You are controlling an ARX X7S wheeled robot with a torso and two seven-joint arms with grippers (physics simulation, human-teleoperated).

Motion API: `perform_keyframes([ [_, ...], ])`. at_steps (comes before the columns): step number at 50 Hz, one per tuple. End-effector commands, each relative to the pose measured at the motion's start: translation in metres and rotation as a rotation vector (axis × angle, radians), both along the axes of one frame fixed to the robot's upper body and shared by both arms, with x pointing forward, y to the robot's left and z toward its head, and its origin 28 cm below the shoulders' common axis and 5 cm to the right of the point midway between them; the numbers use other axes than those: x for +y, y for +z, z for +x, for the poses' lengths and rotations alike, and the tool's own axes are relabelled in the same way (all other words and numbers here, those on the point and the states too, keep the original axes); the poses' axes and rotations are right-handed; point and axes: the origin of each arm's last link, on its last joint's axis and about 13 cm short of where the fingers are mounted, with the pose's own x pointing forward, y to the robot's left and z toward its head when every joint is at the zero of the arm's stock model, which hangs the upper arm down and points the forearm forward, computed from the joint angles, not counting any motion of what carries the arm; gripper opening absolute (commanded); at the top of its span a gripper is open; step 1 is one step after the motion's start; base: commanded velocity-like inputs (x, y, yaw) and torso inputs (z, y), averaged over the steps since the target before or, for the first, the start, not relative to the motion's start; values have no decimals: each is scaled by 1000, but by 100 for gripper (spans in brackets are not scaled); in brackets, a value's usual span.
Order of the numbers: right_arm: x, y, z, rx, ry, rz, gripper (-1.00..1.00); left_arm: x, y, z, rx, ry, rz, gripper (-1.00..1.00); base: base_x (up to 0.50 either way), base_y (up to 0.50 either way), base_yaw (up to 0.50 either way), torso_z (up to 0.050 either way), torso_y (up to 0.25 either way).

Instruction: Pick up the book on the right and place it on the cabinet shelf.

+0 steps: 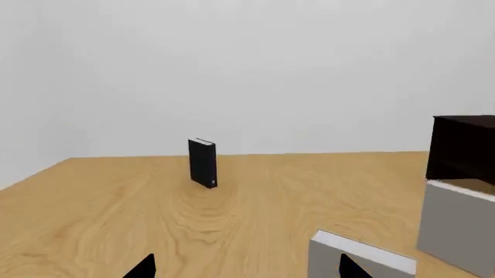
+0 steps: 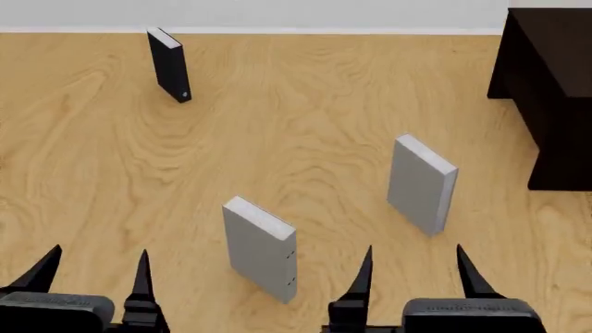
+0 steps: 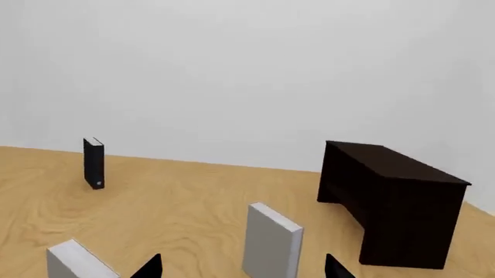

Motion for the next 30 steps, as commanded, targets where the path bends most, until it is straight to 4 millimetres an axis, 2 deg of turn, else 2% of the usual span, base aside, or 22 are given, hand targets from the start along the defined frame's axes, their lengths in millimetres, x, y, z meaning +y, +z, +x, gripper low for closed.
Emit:
perform_keyframes([
  [1, -9, 29, 9, -59, -9, -21, 100, -2, 36, 22, -52, 0, 11, 100, 0, 0, 0, 50, 0],
  [5, -12, 30, 13, -58, 5, -29, 100, -3, 34, 26, -58, -2, 11, 100, 283, -215, 0, 50, 0],
  [11, -18, 21, 18, -22, 11, -14, 100, -3, 34, 25, -66, -15, 48, 100, 383, -298, 0, 50, 0],
  [19, -19, 21, 12, -37, 28, -8, 100, -2, 35, 22, -62, -13, 19, 100, 413, -284, 0, 50, 0],
  [30, -19, 25, 8, -51, 39, -19, 100, 2, 44, 16, -110, 23, 32, 100, 493, -136, 0, 0, 0],
])
